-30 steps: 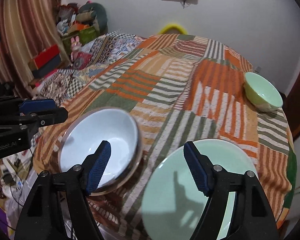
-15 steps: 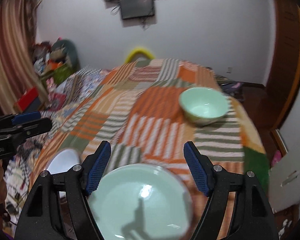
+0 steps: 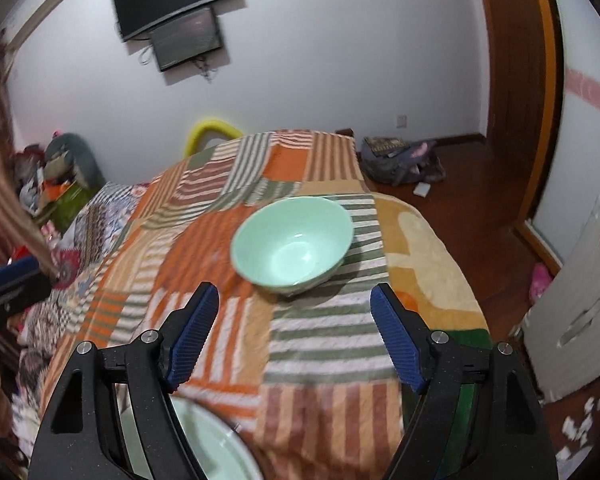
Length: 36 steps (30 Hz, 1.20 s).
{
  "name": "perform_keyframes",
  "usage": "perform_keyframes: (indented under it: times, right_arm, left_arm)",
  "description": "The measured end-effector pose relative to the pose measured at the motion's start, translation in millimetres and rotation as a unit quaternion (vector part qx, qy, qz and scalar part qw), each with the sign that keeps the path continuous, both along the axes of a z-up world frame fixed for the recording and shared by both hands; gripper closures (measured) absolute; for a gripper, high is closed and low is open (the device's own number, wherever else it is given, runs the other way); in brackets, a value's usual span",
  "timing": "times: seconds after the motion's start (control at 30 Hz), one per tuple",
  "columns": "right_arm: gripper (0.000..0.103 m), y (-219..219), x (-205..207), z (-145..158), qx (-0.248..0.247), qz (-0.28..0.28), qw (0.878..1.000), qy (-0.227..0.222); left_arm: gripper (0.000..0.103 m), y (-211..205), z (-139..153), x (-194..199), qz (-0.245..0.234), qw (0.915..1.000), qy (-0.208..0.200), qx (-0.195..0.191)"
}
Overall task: Organize plates and bowls
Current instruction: 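Move both tools to the mint-green bowl on the quilt, then grasp the mint-green bowl rim with both tools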
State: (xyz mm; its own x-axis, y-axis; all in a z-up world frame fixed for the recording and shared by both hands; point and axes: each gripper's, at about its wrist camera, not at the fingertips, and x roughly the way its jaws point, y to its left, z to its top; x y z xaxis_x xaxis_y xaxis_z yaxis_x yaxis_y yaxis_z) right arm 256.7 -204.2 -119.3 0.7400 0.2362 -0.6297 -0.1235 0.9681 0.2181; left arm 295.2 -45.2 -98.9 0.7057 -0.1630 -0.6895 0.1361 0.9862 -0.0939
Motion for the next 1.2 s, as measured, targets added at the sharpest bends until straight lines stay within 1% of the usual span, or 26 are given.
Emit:
perform_keyframes:
  times: [0.07, 0.13, 0.17, 0.2, 0.23, 0.27, 0.3, 0.37, 0.4, 0.43, 0.47, 0.5, 0.53, 0.67, 0.8, 0.83, 0.9, 0.93, 1.03, 1.1, 1.13, 1.2]
  right_arm:
    - [0.029, -4, 16, -9, 0.000, -0.005, 1.000, 0.012]
    - [0.037, -5, 34, -19, 0.001, -0.011, 1.000, 0.026]
    - [0.045, -7, 41, -24, 0.003, -0.010, 0.999, 0.035]
    - [0.051, -9, 49, -30, 0.008, -0.007, 0.999, 0.044]
    - [0.054, -10, 59, -36, 0.012, -0.006, 0.998, 0.055]
    - [0.063, -12, 68, -40, 0.014, -0.010, 0.998, 0.063]
    - [0.069, -15, 75, -44, 0.016, -0.013, 0.997, 0.069]
    - [0.071, -19, 91, -54, 0.024, -0.021, 0.996, 0.084]
    - [0.077, -20, 95, -57, 0.027, -0.024, 0.995, 0.090]
    - [0.080, -22, 102, -62, 0.032, -0.021, 0.994, 0.099]
    - [0.087, -22, 107, -67, 0.036, -0.018, 0.993, 0.109]
    - [0.089, -23, 109, -70, 0.039, -0.014, 0.993, 0.112]
    - [0.090, -22, 110, -72, 0.042, -0.007, 0.993, 0.114]
    - [0.090, -17, 102, -68, 0.023, 0.008, 0.995, 0.100]
    - [0.090, -11, 95, -66, 0.024, 0.039, 0.993, 0.104]
    - [0.090, -7, 90, -65, 0.018, 0.049, 0.993, 0.104]
    - [0.090, 2, 84, -66, 0.011, 0.065, 0.992, 0.104]
    - [0.090, 7, 76, -65, 0.006, 0.076, 0.992, 0.104]
    - [0.090, 16, 65, -69, 0.009, 0.096, 0.989, 0.109]
    - [0.090, 19, 59, -72, 0.016, 0.104, 0.988, 0.112]
    - [0.090, 22, 59, -73, 0.016, 0.106, 0.988, 0.113]
    - [0.089, 23, 54, -73, 0.018, 0.108, 0.988, 0.112]
  left_arm:
    - [0.012, -2, -11, 17, -0.001, 0.9999, 0.014, -0.006]
    - [0.012, -3, -22, 33, -0.004, 0.9996, 0.026, -0.010]
    - [0.012, -4, -29, 42, -0.004, 0.9995, 0.032, -0.008]
    - [0.012, -4, -33, 46, -0.004, 0.9994, 0.034, -0.004]
    - [0.012, -5, -38, 52, -0.003, 0.9993, 0.036, 0.000]
    - [0.012, -5, -45, 59, -0.002, 0.9992, 0.040, 0.004]
    - [0.012, -5, -49, 63, -0.002, 0.9990, 0.044, 0.004]
    - [0.012, -2, -60, 74, 0.001, 0.9984, 0.057, -0.003]
    - [0.012, -1, -63, 78, 0.001, 0.9981, 0.061, -0.007]
    - [0.012, 0, -67, 82, 0.001, 0.9978, 0.065, -0.010]
    - [0.012, 2, -71, 87, 0.002, 0.9974, 0.070, -0.013]
    - [0.012, 2, -73, 90, 0.003, 0.9972, 0.073, -0.015]
    - [0.012, 3, -76, 93, 0.003, 0.9971, 0.075, -0.016]
    - [0.016, 1, -84, 99, 0.007, 0.9968, 0.079, -0.012]
    - [0.029, -2, -91, 104, 0.004, 0.9953, 0.095, -0.022]
    - [0.031, -4, -93, 104, 0.002, 0.9949, 0.098, -0.021]
    - [0.040, -7, -98, 107, 0.001, 0.9942, 0.107, -0.015]
    - [0.042, -8, -102, 108, 0.002, 0.9934, 0.114, -0.009]
    - [0.057, -6, -115, 111, 0.007, 0.9902, 0.140, -0.001]
    - [0.074, -3, -124, 111, 0.005, 0.9877, 0.156, -0.003]
    - [0.077, -2, -128, 110, 0.004, 0.9866, 0.163, -0.004]
    - [0.087, -1, -133, 109, -0.006, 0.9851, 0.171, -0.020]
